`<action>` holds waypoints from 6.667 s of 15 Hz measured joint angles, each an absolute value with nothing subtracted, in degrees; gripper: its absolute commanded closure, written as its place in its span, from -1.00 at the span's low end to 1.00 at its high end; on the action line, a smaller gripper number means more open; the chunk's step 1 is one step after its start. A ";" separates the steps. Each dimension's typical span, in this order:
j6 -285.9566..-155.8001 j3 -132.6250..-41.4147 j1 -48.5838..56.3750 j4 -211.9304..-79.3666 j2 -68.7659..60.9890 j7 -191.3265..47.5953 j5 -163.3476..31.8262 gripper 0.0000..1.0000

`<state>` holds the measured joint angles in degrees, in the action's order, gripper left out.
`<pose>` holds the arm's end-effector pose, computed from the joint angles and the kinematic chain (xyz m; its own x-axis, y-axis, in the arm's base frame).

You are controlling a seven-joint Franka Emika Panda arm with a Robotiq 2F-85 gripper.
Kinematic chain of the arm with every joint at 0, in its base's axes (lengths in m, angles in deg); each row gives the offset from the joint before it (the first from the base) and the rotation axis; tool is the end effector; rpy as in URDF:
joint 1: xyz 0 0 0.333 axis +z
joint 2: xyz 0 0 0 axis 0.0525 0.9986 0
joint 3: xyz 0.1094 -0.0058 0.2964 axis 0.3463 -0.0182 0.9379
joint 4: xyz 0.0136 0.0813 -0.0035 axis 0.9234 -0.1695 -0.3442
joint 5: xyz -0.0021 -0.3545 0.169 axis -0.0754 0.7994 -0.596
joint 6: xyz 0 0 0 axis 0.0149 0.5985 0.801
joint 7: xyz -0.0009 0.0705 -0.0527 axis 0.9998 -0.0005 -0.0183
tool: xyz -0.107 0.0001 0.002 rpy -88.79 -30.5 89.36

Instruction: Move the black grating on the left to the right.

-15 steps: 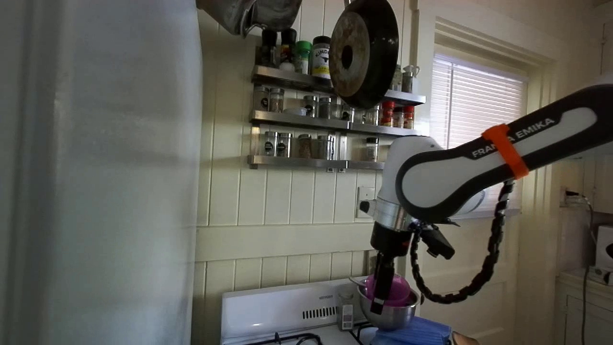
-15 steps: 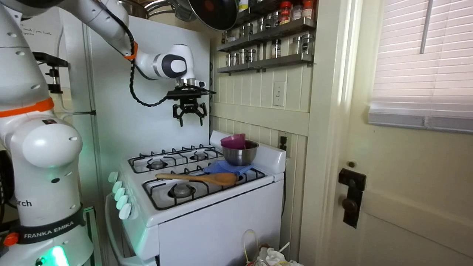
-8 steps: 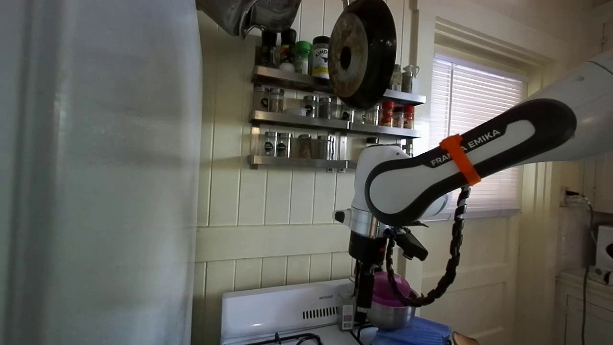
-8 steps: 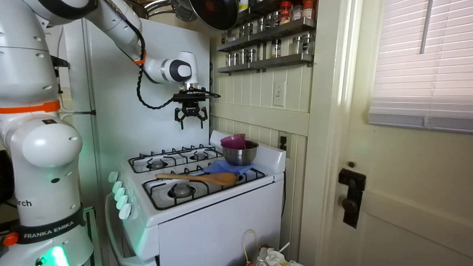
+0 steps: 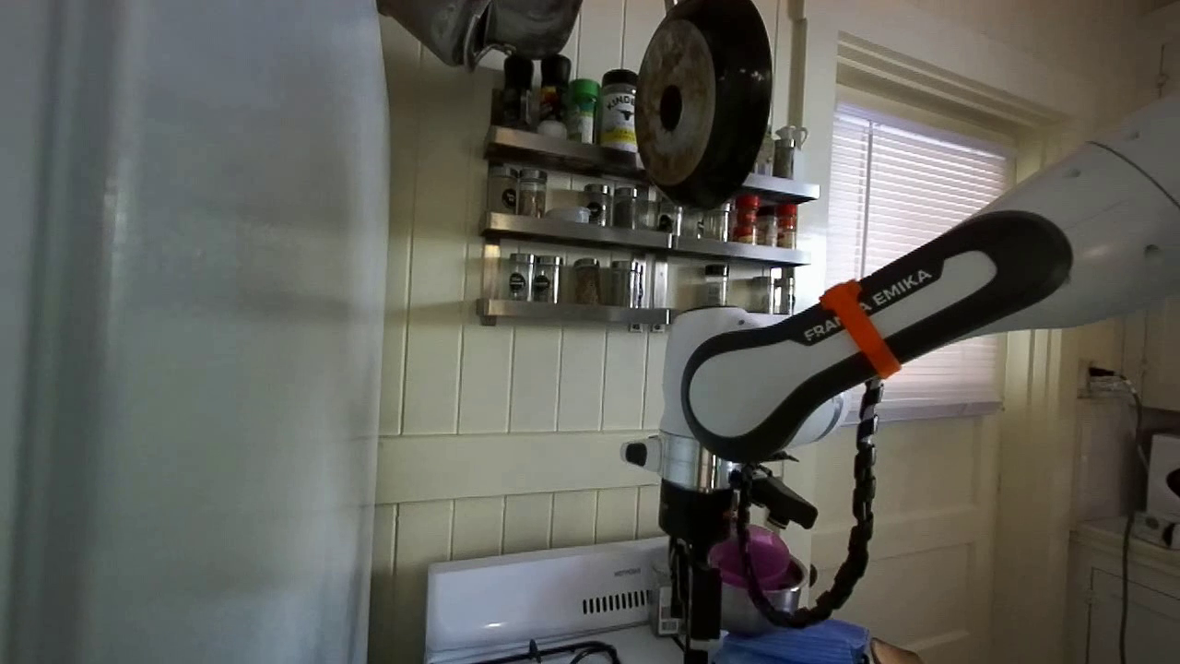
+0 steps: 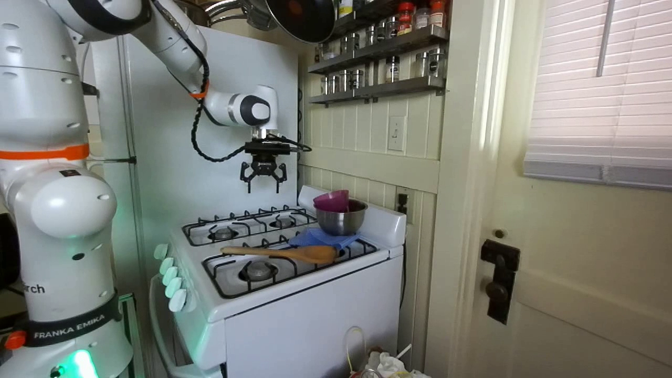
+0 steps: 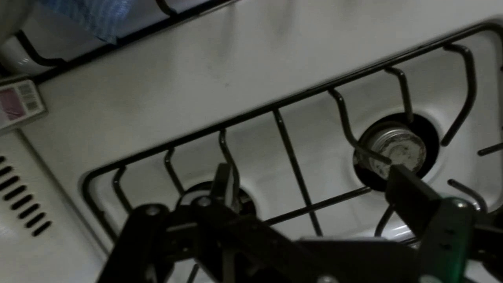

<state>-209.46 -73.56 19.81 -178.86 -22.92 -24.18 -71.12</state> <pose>0.4678 0.2337 0.4048 0.3739 0.9273 0.0196 0.9274 -0.3736 -0.0197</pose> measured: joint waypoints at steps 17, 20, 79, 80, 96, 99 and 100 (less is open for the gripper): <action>-212.61 -68.43 19.81 -173.55 -8.71 -20.08 -61.06 -1.00; -213.20 -67.34 19.90 -170.20 -6.60 -25.20 -61.57 -1.00; -213.31 -67.91 24.52 -166.15 0.80 -70.04 -58.58 1.00; -212.24 -67.97 24.52 -166.33 -0.04 -70.20 -58.38 1.00; -192.04 -65.56 24.26 -165.39 -8.91 -53.81 -57.48 1.00; -192.05 -65.45 24.24 -165.53 -9.07 -52.93 -57.21 1.00; -192.05 -65.45 24.21 -165.59 -9.07 -52.76 -57.18 1.00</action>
